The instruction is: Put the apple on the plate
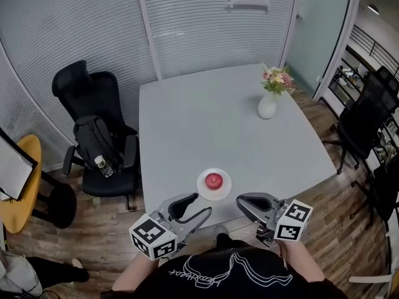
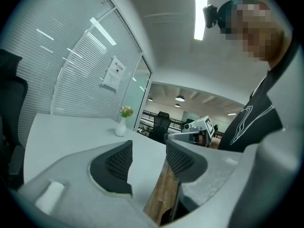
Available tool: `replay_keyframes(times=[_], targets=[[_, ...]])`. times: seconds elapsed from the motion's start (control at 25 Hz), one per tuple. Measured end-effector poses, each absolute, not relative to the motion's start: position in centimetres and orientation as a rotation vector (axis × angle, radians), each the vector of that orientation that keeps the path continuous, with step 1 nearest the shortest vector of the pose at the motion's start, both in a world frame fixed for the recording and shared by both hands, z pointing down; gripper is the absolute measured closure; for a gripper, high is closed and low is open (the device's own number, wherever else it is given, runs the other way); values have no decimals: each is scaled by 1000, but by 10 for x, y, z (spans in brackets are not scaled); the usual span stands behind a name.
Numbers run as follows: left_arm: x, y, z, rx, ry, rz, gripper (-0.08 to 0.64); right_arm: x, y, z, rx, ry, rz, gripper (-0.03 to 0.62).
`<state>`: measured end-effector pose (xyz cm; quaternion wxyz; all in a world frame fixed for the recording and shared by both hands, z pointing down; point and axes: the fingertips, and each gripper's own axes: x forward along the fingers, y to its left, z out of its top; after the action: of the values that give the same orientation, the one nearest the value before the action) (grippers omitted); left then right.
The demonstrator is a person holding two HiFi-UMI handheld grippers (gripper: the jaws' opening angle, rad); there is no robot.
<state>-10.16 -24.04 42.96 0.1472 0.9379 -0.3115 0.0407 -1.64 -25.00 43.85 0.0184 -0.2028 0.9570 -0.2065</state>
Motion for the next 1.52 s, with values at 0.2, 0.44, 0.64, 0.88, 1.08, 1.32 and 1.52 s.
replay_keyframes(times=[0.2,0.44,0.64,0.88,1.08,1.32,1.52], targets=[[-104,-213,418,2712,-845,67,496,-31,-224,434,-581,3008,-589,584],[-102,-190,425,2707,-817,109,541,-35,-208,430,-565,2991,-582,584],[-101,-179,421,2730,-831,123,545,-41,-193,430,-570,3050,-516,584],[-108,-171,416,2722,-861,84,545,-46,-181,427,-548,3041,-528,584],[-110,-162,414,2730,-859,80,545,-50,-172,425,-541,3033,-525,584],[-117,-153,415,2729,-869,82,545,-59,-159,423,-505,3036,-522,584],[-121,-143,416,2736,-874,89,545,-63,-152,423,-508,3031,-522,584]])
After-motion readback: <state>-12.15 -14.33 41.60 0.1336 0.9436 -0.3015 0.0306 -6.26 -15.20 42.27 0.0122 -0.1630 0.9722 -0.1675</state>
